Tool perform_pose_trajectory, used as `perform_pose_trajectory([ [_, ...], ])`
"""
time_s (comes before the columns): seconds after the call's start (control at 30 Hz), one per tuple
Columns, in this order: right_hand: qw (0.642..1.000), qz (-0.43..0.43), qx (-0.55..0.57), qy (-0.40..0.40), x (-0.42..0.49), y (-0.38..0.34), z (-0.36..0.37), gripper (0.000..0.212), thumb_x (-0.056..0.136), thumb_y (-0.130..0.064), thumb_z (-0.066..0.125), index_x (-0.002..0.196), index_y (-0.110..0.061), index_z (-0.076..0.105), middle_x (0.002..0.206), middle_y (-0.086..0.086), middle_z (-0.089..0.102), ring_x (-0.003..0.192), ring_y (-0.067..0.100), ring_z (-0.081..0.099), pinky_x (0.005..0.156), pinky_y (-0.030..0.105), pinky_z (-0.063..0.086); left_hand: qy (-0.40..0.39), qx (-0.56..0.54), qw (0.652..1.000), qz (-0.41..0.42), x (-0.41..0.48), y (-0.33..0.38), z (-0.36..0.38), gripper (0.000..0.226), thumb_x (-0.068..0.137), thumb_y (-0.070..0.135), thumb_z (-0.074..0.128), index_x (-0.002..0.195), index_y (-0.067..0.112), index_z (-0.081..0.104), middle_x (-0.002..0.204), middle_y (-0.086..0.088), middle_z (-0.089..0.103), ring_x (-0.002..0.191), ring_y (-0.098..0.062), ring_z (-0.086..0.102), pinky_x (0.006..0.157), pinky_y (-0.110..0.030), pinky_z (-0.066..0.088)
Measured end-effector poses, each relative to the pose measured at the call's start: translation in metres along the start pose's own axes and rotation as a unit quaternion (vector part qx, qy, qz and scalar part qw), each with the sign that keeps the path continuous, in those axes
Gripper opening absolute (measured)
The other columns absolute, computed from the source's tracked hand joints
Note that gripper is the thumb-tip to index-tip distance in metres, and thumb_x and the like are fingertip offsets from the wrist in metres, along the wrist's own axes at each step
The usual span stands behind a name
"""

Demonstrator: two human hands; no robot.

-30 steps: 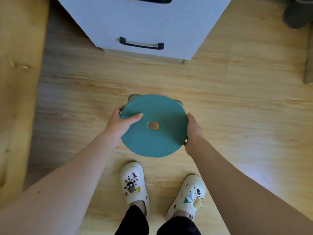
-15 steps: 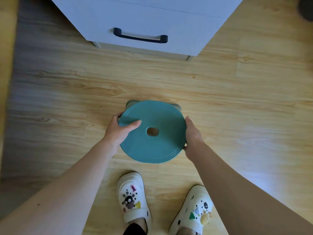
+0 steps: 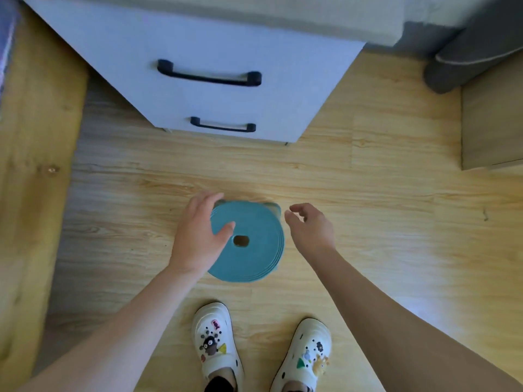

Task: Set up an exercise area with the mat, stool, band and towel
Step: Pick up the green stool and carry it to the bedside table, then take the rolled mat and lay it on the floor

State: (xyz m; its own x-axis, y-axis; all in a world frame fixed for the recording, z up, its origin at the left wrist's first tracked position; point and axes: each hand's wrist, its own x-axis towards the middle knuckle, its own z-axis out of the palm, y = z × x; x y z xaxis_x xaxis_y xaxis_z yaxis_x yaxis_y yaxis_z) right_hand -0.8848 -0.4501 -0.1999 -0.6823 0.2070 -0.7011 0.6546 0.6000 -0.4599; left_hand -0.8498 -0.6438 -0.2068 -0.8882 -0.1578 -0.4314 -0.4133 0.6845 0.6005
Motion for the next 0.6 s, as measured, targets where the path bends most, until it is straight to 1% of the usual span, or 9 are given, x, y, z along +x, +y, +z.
perform_pose_trajectory([
  [0.07, 0.999, -0.037, -0.012, 0.004, -0.025, -0.025, -0.032, 0.028, 0.096, -0.031, 0.053, 0.120, -0.023, 0.063, 0.124, -0.002, 0.061, 0.114, 0.016, 0.055, 0.080, 0.023, 0.037, -0.017, 0.012, 0.999, 0.033, -0.012, 0.041, -0.028, 0.051, 0.087, 0.026, 0.066, 0.134, 0.023, 0.048, 0.144, 0.004, 0.039, 0.134, -0.015, 0.036, 0.110, -0.029, 0.029],
  [0.13, 0.998, -0.058, 0.007, 0.011, -0.052, -0.054, -0.067, 0.023, 0.094, -0.027, 0.056, 0.114, -0.023, 0.066, 0.111, -0.006, 0.065, 0.104, 0.014, 0.058, 0.074, 0.021, 0.040, -0.036, 0.027, 0.997, 0.063, -0.024, 0.084, -0.058, 0.049, 0.088, 0.028, 0.065, 0.134, 0.024, 0.048, 0.145, 0.004, 0.038, 0.134, -0.014, 0.037, 0.108, -0.028, 0.032],
  [0.17, 0.998, -0.061, 0.024, 0.012, -0.071, -0.069, -0.085, 0.022, 0.093, -0.025, 0.056, 0.111, -0.022, 0.068, 0.103, -0.008, 0.065, 0.099, 0.013, 0.059, 0.071, 0.020, 0.040, -0.047, 0.032, 0.996, 0.073, -0.033, 0.106, -0.076, 0.048, 0.088, 0.027, 0.065, 0.133, 0.024, 0.048, 0.144, 0.004, 0.038, 0.133, -0.013, 0.036, 0.107, -0.025, 0.029],
  [0.23, 0.996, -0.075, 0.045, 0.016, -0.110, -0.095, -0.120, 0.020, 0.093, -0.022, 0.057, 0.109, -0.021, 0.068, 0.094, -0.010, 0.064, 0.095, 0.012, 0.060, 0.072, 0.021, 0.041, -0.059, 0.031, 0.993, 0.100, -0.052, 0.149, -0.110, 0.046, 0.087, 0.024, 0.065, 0.131, 0.022, 0.050, 0.141, 0.004, 0.040, 0.132, -0.013, 0.036, 0.103, -0.020, 0.025],
  [0.37, 0.993, -0.104, 0.024, 0.044, -0.186, -0.141, -0.189, 0.017, 0.091, -0.021, 0.058, 0.105, -0.023, 0.068, 0.092, -0.011, 0.065, 0.090, 0.011, 0.061, 0.070, 0.024, 0.043, -0.039, 0.072, 0.985, 0.155, -0.089, 0.232, -0.186, 0.050, 0.086, 0.027, 0.065, 0.133, 0.021, 0.049, 0.140, 0.003, 0.042, 0.129, -0.015, 0.040, 0.104, -0.027, 0.031],
  [0.47, 0.989, -0.124, -0.014, 0.076, -0.239, -0.167, -0.228, 0.019, 0.091, -0.022, 0.057, 0.107, -0.023, 0.067, 0.095, -0.011, 0.065, 0.091, 0.012, 0.061, 0.075, 0.025, 0.046, -0.033, 0.097, 0.977, 0.189, -0.118, 0.278, -0.234, 0.051, 0.086, 0.029, 0.065, 0.134, 0.022, 0.048, 0.140, 0.004, 0.043, 0.127, -0.016, 0.043, 0.100, -0.029, 0.036],
  [0.5, 0.989, -0.118, -0.025, 0.081, -0.247, -0.164, -0.225, 0.020, 0.090, -0.022, 0.057, 0.107, -0.024, 0.068, 0.095, -0.011, 0.065, 0.091, 0.012, 0.060, 0.076, 0.025, 0.047, -0.046, 0.114, 0.975, 0.184, -0.127, 0.276, -0.237, 0.052, 0.086, 0.030, 0.064, 0.135, 0.023, 0.046, 0.140, 0.006, 0.043, 0.126, -0.015, 0.043, 0.099, -0.030, 0.037],
  [0.53, 0.984, -0.137, -0.027, 0.110, -0.269, -0.182, -0.254, 0.020, 0.090, -0.023, 0.056, 0.107, -0.025, 0.068, 0.095, -0.011, 0.066, 0.091, 0.011, 0.061, 0.077, 0.025, 0.048, -0.025, 0.127, 0.967, 0.218, -0.135, 0.304, -0.261, 0.052, 0.087, 0.031, 0.063, 0.135, 0.025, 0.045, 0.140, 0.007, 0.042, 0.125, -0.014, 0.044, 0.098, -0.029, 0.038],
  [0.6, 0.982, -0.144, -0.035, 0.118, -0.288, -0.191, -0.263, 0.020, 0.090, -0.024, 0.056, 0.107, -0.026, 0.068, 0.097, -0.011, 0.068, 0.092, 0.011, 0.062, 0.079, 0.027, 0.051, -0.029, 0.159, 0.957, 0.243, -0.144, 0.320, -0.279, 0.052, 0.088, 0.033, 0.061, 0.137, 0.027, 0.043, 0.140, 0.008, 0.041, 0.123, -0.014, 0.045, 0.096, -0.027, 0.037],
])
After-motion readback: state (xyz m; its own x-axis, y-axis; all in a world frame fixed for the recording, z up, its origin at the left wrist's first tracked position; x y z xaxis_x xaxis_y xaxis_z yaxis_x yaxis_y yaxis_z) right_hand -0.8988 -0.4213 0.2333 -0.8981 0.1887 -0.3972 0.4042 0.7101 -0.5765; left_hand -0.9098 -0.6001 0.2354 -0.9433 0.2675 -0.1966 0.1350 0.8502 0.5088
